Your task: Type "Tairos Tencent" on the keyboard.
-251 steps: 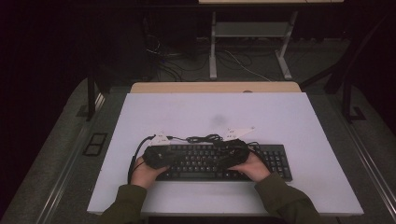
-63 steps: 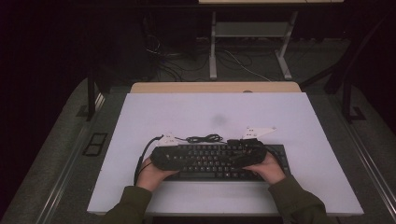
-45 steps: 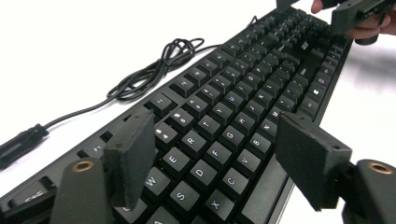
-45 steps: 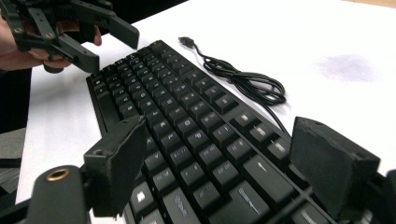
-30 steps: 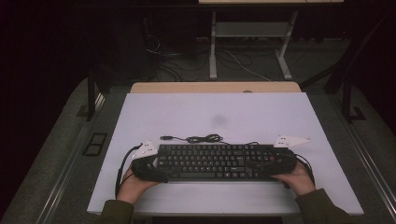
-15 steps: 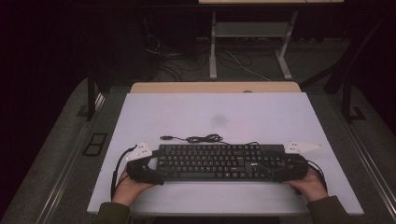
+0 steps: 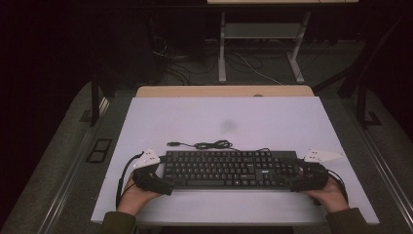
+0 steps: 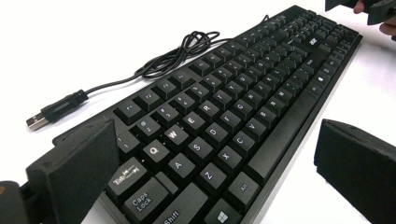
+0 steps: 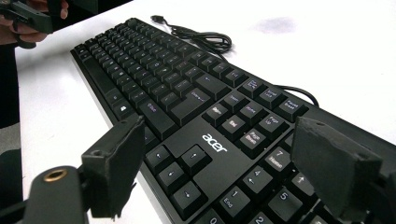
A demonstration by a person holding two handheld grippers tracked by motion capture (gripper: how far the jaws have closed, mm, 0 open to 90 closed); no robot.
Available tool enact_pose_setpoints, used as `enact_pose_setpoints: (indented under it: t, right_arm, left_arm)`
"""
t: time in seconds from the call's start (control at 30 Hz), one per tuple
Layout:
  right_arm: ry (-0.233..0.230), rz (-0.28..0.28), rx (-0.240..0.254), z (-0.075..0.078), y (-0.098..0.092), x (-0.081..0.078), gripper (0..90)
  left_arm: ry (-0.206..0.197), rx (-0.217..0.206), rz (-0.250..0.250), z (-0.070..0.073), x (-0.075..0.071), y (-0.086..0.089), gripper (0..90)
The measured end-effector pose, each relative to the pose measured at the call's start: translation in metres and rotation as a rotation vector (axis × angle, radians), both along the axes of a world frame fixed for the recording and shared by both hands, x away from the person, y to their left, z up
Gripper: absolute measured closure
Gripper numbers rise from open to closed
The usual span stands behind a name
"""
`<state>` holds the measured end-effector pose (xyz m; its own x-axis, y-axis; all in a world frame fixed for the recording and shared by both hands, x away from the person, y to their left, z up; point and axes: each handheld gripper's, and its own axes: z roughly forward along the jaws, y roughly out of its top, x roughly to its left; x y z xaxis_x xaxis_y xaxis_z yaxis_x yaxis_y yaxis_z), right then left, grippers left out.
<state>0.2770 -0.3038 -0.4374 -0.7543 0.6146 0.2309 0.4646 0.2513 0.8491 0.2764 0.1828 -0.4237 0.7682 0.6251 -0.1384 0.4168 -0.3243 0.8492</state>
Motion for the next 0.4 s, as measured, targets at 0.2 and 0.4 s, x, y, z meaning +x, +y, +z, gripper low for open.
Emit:
enact_pose_setpoints:
  t: [0.2,0.4]
  right_arm:
    - [0.0,-0.001,0.001,-0.0001,-0.0022,-0.0009,17.7]
    - [0.007,-0.003,0.003,-0.0006,-0.0016,-0.0018,17.7]
  left_arm:
    - [-0.001,0.001,-0.004,-0.0012,0.0015,-0.0014,0.0]
    - [-0.002,-0.009,-0.002,-0.0008,0.0021,-0.0013,0.0]
